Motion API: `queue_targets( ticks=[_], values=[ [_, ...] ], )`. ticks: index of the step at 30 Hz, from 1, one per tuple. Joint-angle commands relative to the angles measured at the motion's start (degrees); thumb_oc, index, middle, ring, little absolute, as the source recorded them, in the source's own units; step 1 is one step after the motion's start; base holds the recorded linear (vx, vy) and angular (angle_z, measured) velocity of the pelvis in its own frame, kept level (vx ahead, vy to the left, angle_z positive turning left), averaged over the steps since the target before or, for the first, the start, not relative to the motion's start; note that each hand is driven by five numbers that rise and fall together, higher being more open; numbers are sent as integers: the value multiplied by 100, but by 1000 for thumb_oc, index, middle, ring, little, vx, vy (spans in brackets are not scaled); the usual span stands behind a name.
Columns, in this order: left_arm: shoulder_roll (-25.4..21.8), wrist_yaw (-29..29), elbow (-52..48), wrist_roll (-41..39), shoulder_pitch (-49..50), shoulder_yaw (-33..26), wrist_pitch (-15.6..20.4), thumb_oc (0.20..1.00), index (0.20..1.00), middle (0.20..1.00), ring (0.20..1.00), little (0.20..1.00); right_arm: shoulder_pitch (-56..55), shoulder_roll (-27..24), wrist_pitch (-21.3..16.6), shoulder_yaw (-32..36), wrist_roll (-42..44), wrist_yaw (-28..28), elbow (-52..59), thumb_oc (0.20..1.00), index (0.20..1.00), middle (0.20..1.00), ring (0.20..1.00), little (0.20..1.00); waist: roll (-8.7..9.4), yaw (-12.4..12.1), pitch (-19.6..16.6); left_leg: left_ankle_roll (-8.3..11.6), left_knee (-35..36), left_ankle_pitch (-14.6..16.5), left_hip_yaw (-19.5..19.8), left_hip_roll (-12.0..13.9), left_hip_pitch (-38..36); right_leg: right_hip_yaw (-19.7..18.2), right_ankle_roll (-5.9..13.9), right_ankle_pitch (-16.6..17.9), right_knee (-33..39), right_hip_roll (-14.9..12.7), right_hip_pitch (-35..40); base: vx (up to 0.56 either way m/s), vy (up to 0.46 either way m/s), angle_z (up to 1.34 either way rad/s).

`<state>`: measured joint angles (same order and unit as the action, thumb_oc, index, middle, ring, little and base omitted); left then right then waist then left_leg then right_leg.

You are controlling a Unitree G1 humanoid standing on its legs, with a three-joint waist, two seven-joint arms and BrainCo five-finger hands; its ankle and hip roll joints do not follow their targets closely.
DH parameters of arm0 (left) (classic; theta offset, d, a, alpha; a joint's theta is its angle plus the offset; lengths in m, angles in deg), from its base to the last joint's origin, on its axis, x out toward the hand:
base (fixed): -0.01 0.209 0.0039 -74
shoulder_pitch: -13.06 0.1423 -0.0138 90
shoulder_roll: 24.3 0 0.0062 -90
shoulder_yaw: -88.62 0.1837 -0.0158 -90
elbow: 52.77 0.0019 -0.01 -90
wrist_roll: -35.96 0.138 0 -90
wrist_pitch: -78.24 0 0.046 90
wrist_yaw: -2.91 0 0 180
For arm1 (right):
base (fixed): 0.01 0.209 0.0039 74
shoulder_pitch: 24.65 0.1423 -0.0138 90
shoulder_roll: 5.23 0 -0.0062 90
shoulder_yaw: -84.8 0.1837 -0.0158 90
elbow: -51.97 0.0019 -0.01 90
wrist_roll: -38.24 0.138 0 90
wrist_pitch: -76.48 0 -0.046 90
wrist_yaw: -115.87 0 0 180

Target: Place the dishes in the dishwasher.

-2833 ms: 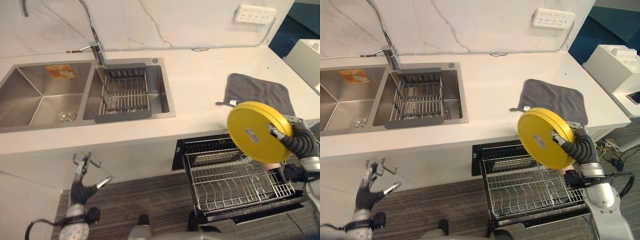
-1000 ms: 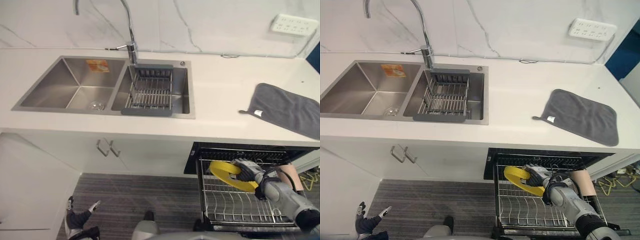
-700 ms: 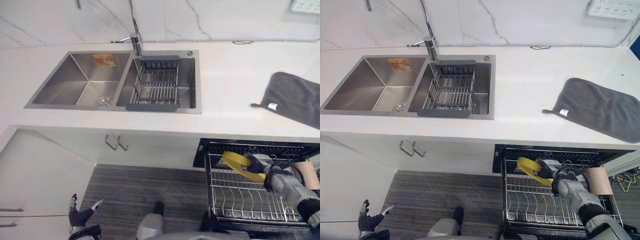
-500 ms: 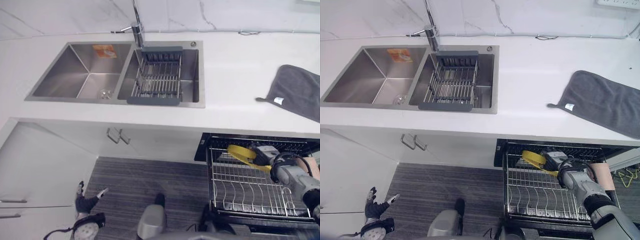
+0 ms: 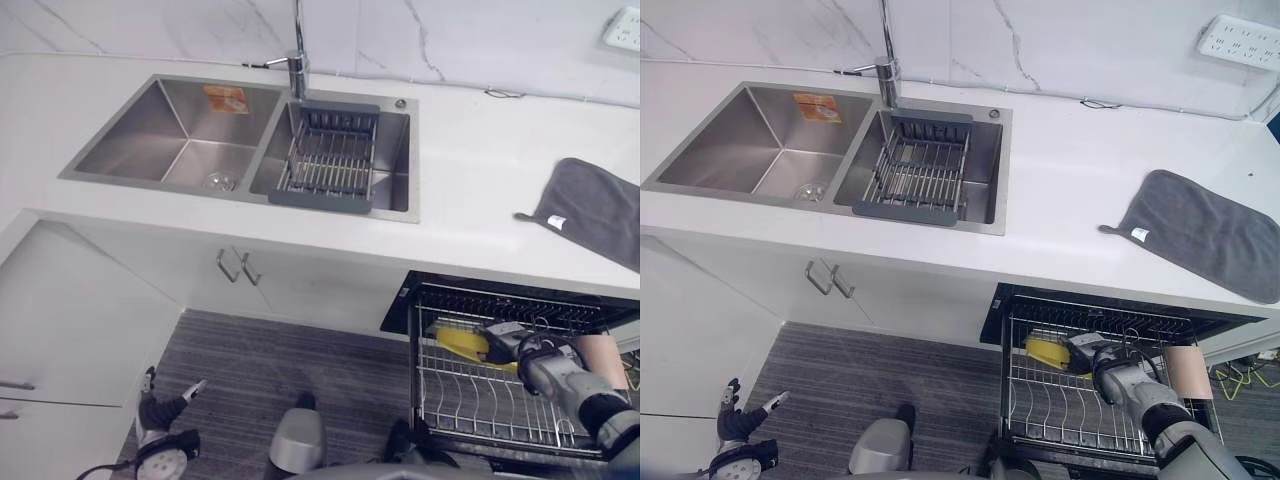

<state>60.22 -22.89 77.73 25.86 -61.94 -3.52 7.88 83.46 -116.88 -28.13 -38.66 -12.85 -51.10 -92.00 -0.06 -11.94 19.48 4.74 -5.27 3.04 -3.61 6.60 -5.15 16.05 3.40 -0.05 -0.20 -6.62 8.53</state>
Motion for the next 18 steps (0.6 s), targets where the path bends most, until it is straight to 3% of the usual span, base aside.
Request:
queue_targets(
  ticks=[1, 3, 4, 9, 18],
  values=[
    [-290, -100, -296, 0, 141, 226, 192, 1000, 1000, 1000, 1000, 1000, 542, -481, 256, -136, -23, 215, 51, 200, 200, 200, 200, 200, 19, -148, -181, 63, -766, -32, 365, 203, 547, 131, 317, -192, -755, -643, -159, 0, 0, 0],
    [-272, -149, -328, -59, 112, 287, 175, 1000, 1000, 1000, 1000, 1000, 639, -277, 652, -155, -141, 276, -231, 200, 200, 200, 200, 200, -59, -198, -128, 61, -893, -24, 389, 193, 654, 154, 296, -214, -822, -686, -182, 1, 24, -1],
    [-300, -131, -452, -180, 143, 315, 133, 1000, 1000, 1000, 1000, 1000, 686, -142, 1147, -220, -395, 520, -394, 200, 200, 200, 200, 200, -192, -232, -43, 64, -1138, 17, 435, 221, 817, 172, 260, -266, -1015, -754, -284, 7, 41, -1],
    [-333, -109, -552, -262, 279, 329, 106, 1000, 1000, 1000, 1000, 1000, 788, -183, 1818, -261, -759, 845, -506, 200, 200, 200, 200, 200, -341, -255, 17, 71, -1364, -10, 452, 242, 974, 162, 213, -334, -1182, -788, -377, 9, 22, 4],
    [-384, -52, -609, -384, 352, 444, 199, 1000, 1000, 1000, 1000, 1000, 1047, -297, 2175, -342, -890, 739, -807, 200, 200, 200, 200, 200, -514, -281, 153, 74, -1551, -93, 440, 260, 1161, 137, 187, -349, -1363, -841, -554, -9, -1, 0]
  ],
)
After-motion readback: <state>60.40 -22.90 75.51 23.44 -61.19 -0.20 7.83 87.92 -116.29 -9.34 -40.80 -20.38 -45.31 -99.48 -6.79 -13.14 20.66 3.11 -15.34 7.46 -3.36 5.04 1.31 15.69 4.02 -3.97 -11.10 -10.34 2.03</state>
